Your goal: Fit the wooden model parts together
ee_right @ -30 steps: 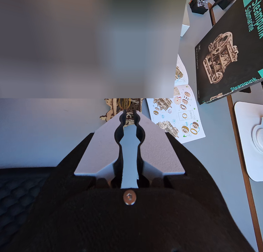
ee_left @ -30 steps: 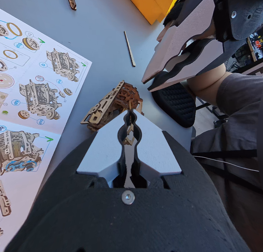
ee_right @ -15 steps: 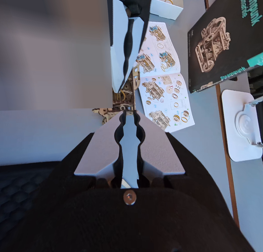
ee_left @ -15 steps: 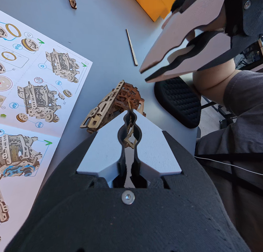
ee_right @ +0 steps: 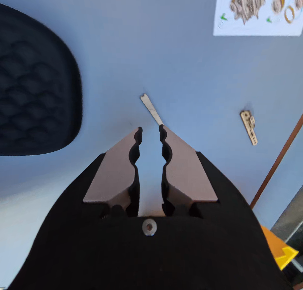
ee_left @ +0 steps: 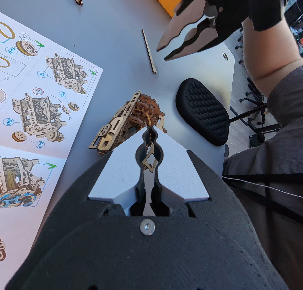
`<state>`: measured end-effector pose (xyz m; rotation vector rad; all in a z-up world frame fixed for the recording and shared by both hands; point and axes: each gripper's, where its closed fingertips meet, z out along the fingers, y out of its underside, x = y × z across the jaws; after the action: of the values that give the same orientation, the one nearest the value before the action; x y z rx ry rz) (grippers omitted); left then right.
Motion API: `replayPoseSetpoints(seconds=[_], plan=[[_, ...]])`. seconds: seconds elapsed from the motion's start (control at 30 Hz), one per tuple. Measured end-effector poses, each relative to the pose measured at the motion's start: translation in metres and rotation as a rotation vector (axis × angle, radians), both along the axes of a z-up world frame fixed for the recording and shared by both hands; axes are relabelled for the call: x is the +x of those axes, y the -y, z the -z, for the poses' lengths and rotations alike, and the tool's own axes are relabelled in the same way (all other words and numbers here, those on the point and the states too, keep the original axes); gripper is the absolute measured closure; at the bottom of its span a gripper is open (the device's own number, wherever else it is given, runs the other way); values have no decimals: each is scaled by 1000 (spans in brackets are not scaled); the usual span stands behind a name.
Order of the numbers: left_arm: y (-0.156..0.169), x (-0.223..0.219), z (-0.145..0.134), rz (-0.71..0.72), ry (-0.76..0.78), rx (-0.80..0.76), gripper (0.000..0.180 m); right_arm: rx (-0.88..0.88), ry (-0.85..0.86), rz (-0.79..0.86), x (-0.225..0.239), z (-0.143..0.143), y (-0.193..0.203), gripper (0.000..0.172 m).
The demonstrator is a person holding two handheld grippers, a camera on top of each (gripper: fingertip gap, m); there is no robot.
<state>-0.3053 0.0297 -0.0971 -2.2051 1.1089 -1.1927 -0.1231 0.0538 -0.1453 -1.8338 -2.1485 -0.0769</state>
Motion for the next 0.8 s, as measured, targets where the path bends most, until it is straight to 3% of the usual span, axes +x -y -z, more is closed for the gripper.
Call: replayPoseSetpoints(seconds=[0.03, 0.33, 0.57, 0.7, 0.8], plan=[[0, 0, 0, -1, 0, 1, 180, -17, 12, -54, -8, 2, 6, 149], [0, 0, 0, 0, 2, -3, 180, -103, 220, -296, -25, 17, 8, 155], [1, 1, 1, 5, 2, -5, 180, -179, 256, -265, -24, 19, 14, 165], [0, 1, 1, 3, 2, -12, 180, -144, -19, -239, -60, 0, 16, 165], [-1, 1, 0, 2, 3, -14, 180, -123, -500, -152, -115, -58, 15, 166]])
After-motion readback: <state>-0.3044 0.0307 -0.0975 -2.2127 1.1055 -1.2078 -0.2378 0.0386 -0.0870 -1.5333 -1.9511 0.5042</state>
